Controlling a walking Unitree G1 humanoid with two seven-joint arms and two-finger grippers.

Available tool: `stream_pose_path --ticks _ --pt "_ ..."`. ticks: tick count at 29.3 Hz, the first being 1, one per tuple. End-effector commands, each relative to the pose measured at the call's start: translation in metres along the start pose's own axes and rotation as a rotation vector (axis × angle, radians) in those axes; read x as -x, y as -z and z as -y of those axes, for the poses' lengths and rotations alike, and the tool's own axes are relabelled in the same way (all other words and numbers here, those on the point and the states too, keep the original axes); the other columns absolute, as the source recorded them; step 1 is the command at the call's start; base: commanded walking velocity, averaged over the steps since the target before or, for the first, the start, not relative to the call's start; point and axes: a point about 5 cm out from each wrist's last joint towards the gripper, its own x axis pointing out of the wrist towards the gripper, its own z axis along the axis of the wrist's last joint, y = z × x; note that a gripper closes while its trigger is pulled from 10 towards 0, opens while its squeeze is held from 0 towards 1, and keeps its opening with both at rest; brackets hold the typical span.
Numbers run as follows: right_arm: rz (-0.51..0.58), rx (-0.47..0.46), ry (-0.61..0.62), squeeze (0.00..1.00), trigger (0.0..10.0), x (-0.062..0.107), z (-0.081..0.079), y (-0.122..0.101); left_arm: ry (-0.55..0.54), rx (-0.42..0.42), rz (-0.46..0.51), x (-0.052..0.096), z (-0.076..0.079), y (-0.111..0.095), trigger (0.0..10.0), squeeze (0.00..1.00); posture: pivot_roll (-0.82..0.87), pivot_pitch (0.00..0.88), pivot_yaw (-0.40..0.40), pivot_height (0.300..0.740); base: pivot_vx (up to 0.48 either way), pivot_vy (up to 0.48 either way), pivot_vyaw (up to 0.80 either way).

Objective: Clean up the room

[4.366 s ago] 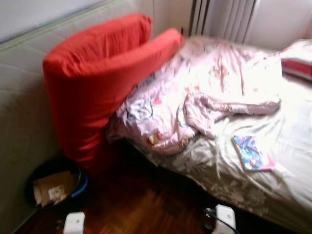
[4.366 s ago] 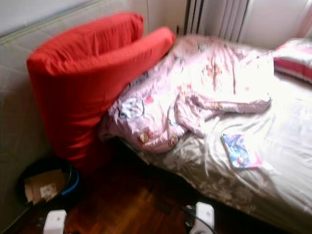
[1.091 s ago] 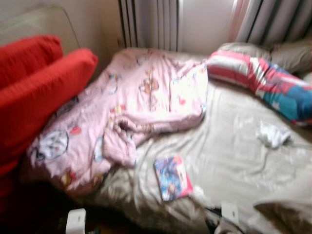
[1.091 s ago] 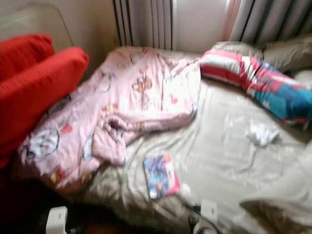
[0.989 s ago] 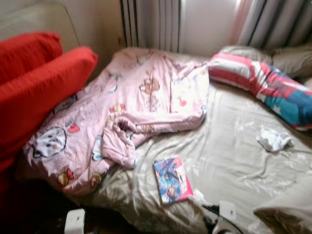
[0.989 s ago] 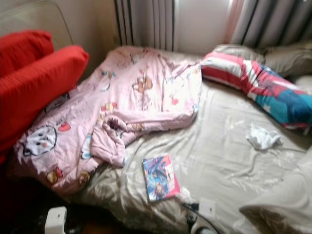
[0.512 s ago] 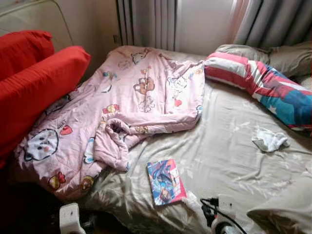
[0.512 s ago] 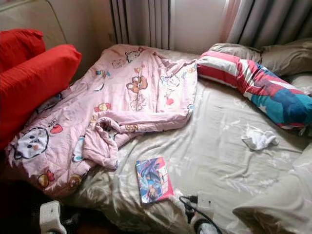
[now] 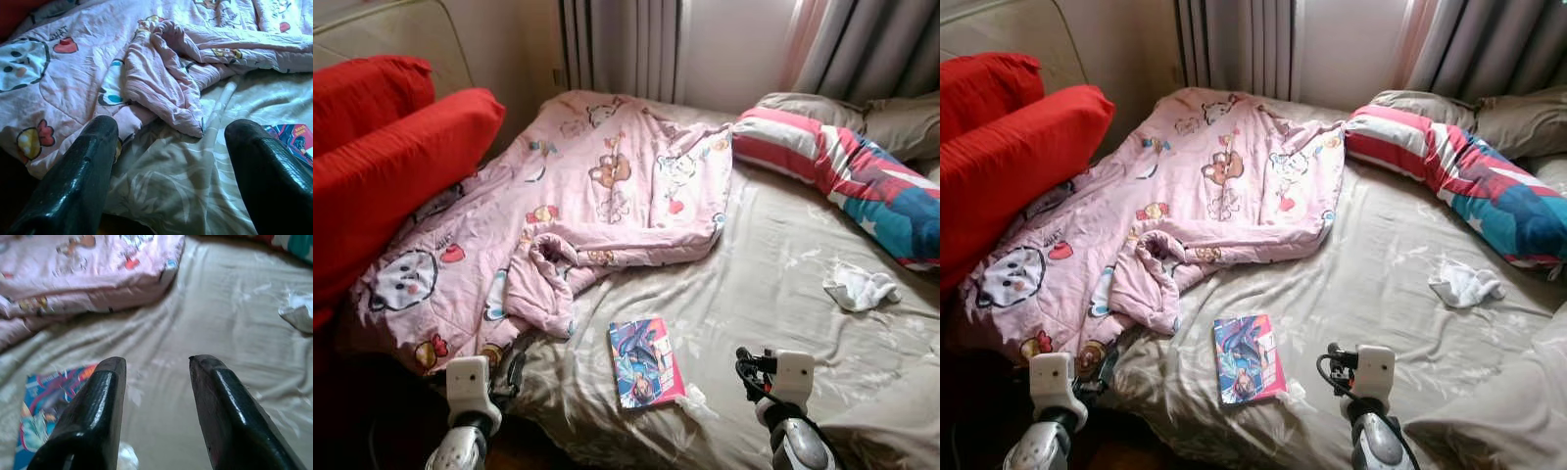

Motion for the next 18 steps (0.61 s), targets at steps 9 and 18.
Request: stream_pose_path --ticks 9,18 --pt "-0.043 0.026 -0.006 0.00 10.0 -0.002 -0.002 0.002 -0.002 0.001 0.040 -0.005 -0.001 -0.013 10.0 0.00 0.03 0.023 -0.029 0.740 0.000 0.000 0.00" --pt "-0.091 0.030 0.017 0.00 10.0 0.000 0.002 0.008 -0.007 0.000 0.026 -0.003 -0.004 -0.012 10.0 0.00 0.04 0.035 -0.029 0.685 0.000 0.000 0.00"
